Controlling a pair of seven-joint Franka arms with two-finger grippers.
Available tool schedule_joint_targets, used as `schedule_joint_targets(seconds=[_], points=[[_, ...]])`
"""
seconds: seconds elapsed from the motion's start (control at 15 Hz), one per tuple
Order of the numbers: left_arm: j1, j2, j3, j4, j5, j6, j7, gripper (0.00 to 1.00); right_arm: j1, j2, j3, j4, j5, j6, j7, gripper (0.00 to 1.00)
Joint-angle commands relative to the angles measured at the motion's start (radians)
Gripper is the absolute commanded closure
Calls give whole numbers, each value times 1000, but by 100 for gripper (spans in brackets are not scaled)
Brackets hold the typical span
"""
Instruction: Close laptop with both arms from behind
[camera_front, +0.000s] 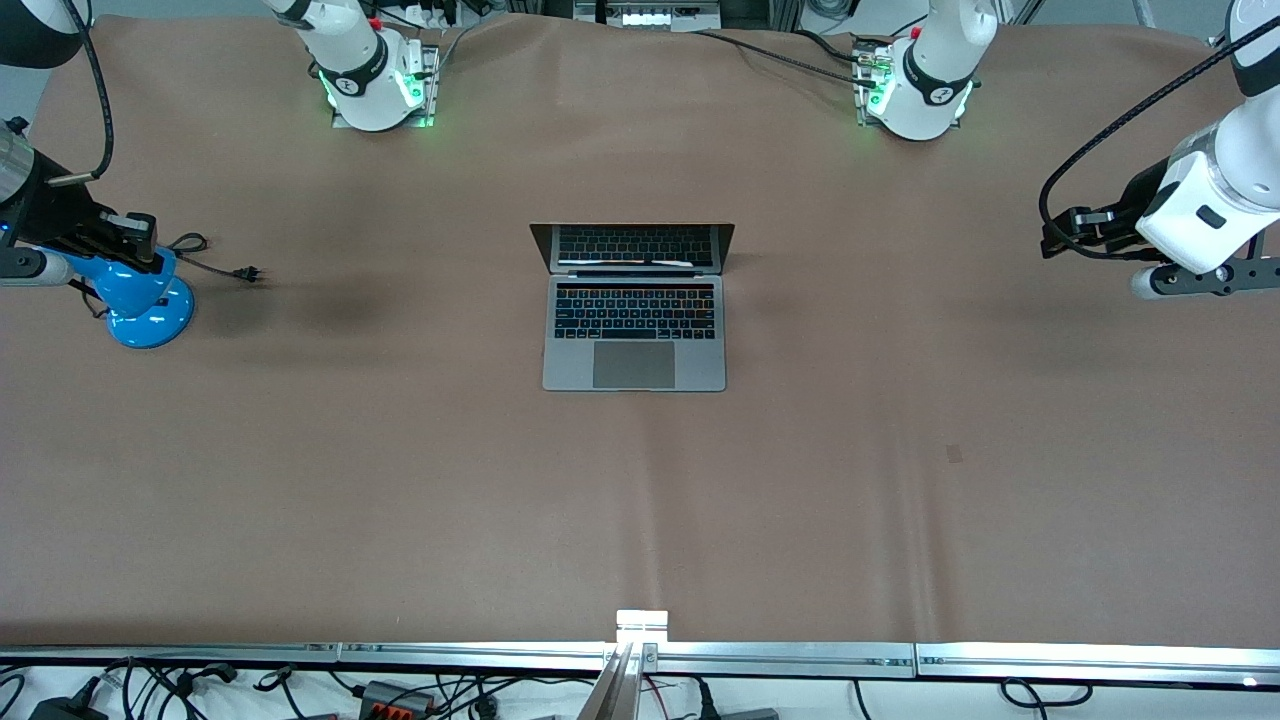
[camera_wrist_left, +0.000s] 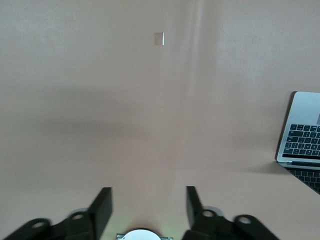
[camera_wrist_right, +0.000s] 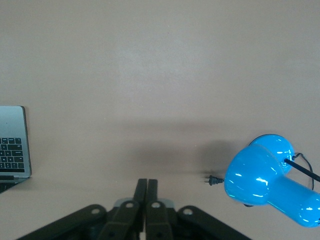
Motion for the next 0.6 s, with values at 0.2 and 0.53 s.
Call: schedule_joint_targets(seconds=[0.2,0.53], points=[[-7,-2,-3,0,10,-28,-2,99,0,1,8,-14,3,-33,9,100],[-15,5,-32,-16,-71,-50,37,99,48,50,11,-18,23,-98,9,100]])
